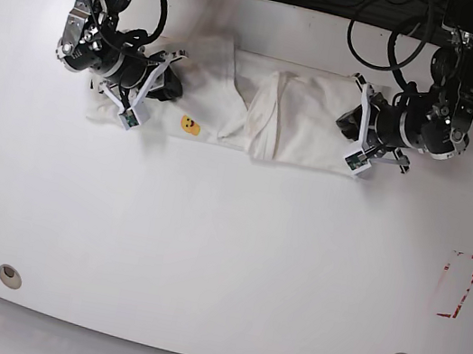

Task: Layout the t-shirt on the table in an organized manner, then fold the t-shirt properly
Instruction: 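Fold the strip's free end with the left gripper toward the right gripper, then regrasp the folded bundle edges with both grippers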

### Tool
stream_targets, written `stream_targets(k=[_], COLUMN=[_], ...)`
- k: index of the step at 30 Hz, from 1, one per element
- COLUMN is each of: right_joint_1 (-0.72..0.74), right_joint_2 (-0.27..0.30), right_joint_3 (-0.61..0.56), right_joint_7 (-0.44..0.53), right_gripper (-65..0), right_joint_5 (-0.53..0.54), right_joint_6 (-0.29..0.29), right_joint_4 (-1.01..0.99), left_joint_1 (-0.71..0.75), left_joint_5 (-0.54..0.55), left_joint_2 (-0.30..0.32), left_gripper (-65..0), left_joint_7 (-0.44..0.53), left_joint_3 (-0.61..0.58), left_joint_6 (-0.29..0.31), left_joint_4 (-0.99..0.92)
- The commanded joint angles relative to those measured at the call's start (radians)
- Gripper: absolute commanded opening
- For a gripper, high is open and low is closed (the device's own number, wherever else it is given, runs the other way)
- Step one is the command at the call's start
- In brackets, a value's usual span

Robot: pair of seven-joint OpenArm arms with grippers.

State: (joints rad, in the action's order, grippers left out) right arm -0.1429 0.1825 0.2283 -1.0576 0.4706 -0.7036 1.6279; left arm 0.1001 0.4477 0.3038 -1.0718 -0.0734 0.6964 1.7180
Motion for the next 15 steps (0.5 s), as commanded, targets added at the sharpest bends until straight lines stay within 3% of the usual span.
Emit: stream_targets(k=[1,10,15], right_joint_1=[-0.001,-0.001,0.007], right_joint_2=[0.007,-0.004,-0.025], right_joint_3=[0.001,0.001,0.056], right_joint_7=[-0.033,-0.040,-0.118], right_gripper=[-56.3,-55.6,-55.5], right_joint_5=[-0.026,-0.020,0.066], right_joint_6=[0.005,0.005,0.005], right_joint_4=[0.008,0.145,0.275], left_joint_1=[-0.010,0.020,0.023], left_joint_5=[-0.037,-0.140,-0.143], left_joint_2=[0.002,-0.007,-0.004], left_gripper=[-59.4,-59.4,-59.4], left_joint_7=[0.017,0.115,0.127], left_joint_3=[0.004,-0.003,-0.003], left_joint_6=[0.002,0.002,0.002], left_joint_4=[-0.011,-0.072,-0.114])
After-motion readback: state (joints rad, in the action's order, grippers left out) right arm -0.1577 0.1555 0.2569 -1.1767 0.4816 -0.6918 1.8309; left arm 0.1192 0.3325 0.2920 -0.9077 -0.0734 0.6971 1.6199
